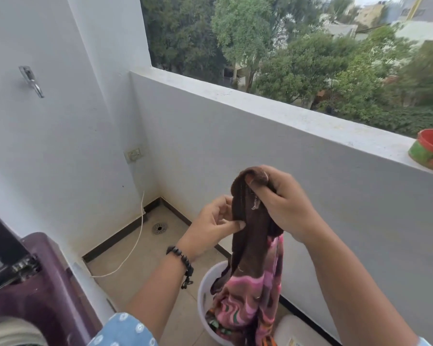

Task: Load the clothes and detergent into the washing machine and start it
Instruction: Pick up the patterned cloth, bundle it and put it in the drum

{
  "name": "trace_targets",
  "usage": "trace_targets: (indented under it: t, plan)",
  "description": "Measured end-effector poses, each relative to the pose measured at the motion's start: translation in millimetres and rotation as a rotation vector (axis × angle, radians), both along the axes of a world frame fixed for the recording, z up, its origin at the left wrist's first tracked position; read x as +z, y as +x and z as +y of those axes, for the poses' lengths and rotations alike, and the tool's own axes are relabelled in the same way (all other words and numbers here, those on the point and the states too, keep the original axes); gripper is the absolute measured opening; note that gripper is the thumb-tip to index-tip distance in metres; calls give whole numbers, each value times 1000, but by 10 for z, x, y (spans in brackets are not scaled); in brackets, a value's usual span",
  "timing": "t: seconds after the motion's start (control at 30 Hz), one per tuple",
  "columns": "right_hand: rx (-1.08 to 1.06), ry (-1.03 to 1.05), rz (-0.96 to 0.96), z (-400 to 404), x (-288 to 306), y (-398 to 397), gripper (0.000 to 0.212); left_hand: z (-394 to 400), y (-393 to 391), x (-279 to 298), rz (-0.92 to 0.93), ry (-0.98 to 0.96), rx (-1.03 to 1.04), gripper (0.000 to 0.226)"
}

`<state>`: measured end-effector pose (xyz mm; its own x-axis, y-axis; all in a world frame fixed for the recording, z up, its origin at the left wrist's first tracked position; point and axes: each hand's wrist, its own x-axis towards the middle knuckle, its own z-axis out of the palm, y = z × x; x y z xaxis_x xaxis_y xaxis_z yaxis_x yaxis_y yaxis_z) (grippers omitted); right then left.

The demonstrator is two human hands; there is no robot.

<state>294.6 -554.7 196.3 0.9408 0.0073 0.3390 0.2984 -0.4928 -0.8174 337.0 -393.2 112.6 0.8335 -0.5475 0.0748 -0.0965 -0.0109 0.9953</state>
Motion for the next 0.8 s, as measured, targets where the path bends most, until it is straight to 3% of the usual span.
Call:
trace_targets:
  t: [0.17,0.3,0.43,0.53,0.6,0.7,0.8]
  plan:
    - [39,83,-86,4,252,-84,23,-88,24,-465,16,298,-34,30]
    - [53,365,-191,-36,500,-191,28,-18,87,-753,-51,523,64,23]
    - [-101,589,-271,-192,590,-172,28,121,106,-693,13,392,179,40]
    - [-209,637,-262,-300,400,-48,29,62,99,-315,-47,220,209,20]
    - [-228,662,-156,-251,160,36,26,-21,84,-2,-138,153,160,26]
    - [-104,661,75,-29,-204,34,19,-140,71,323,-265,80,159,22]
    - [131,500,230,112,-442,-49,47,-206,65,490,-362,62,229,18]
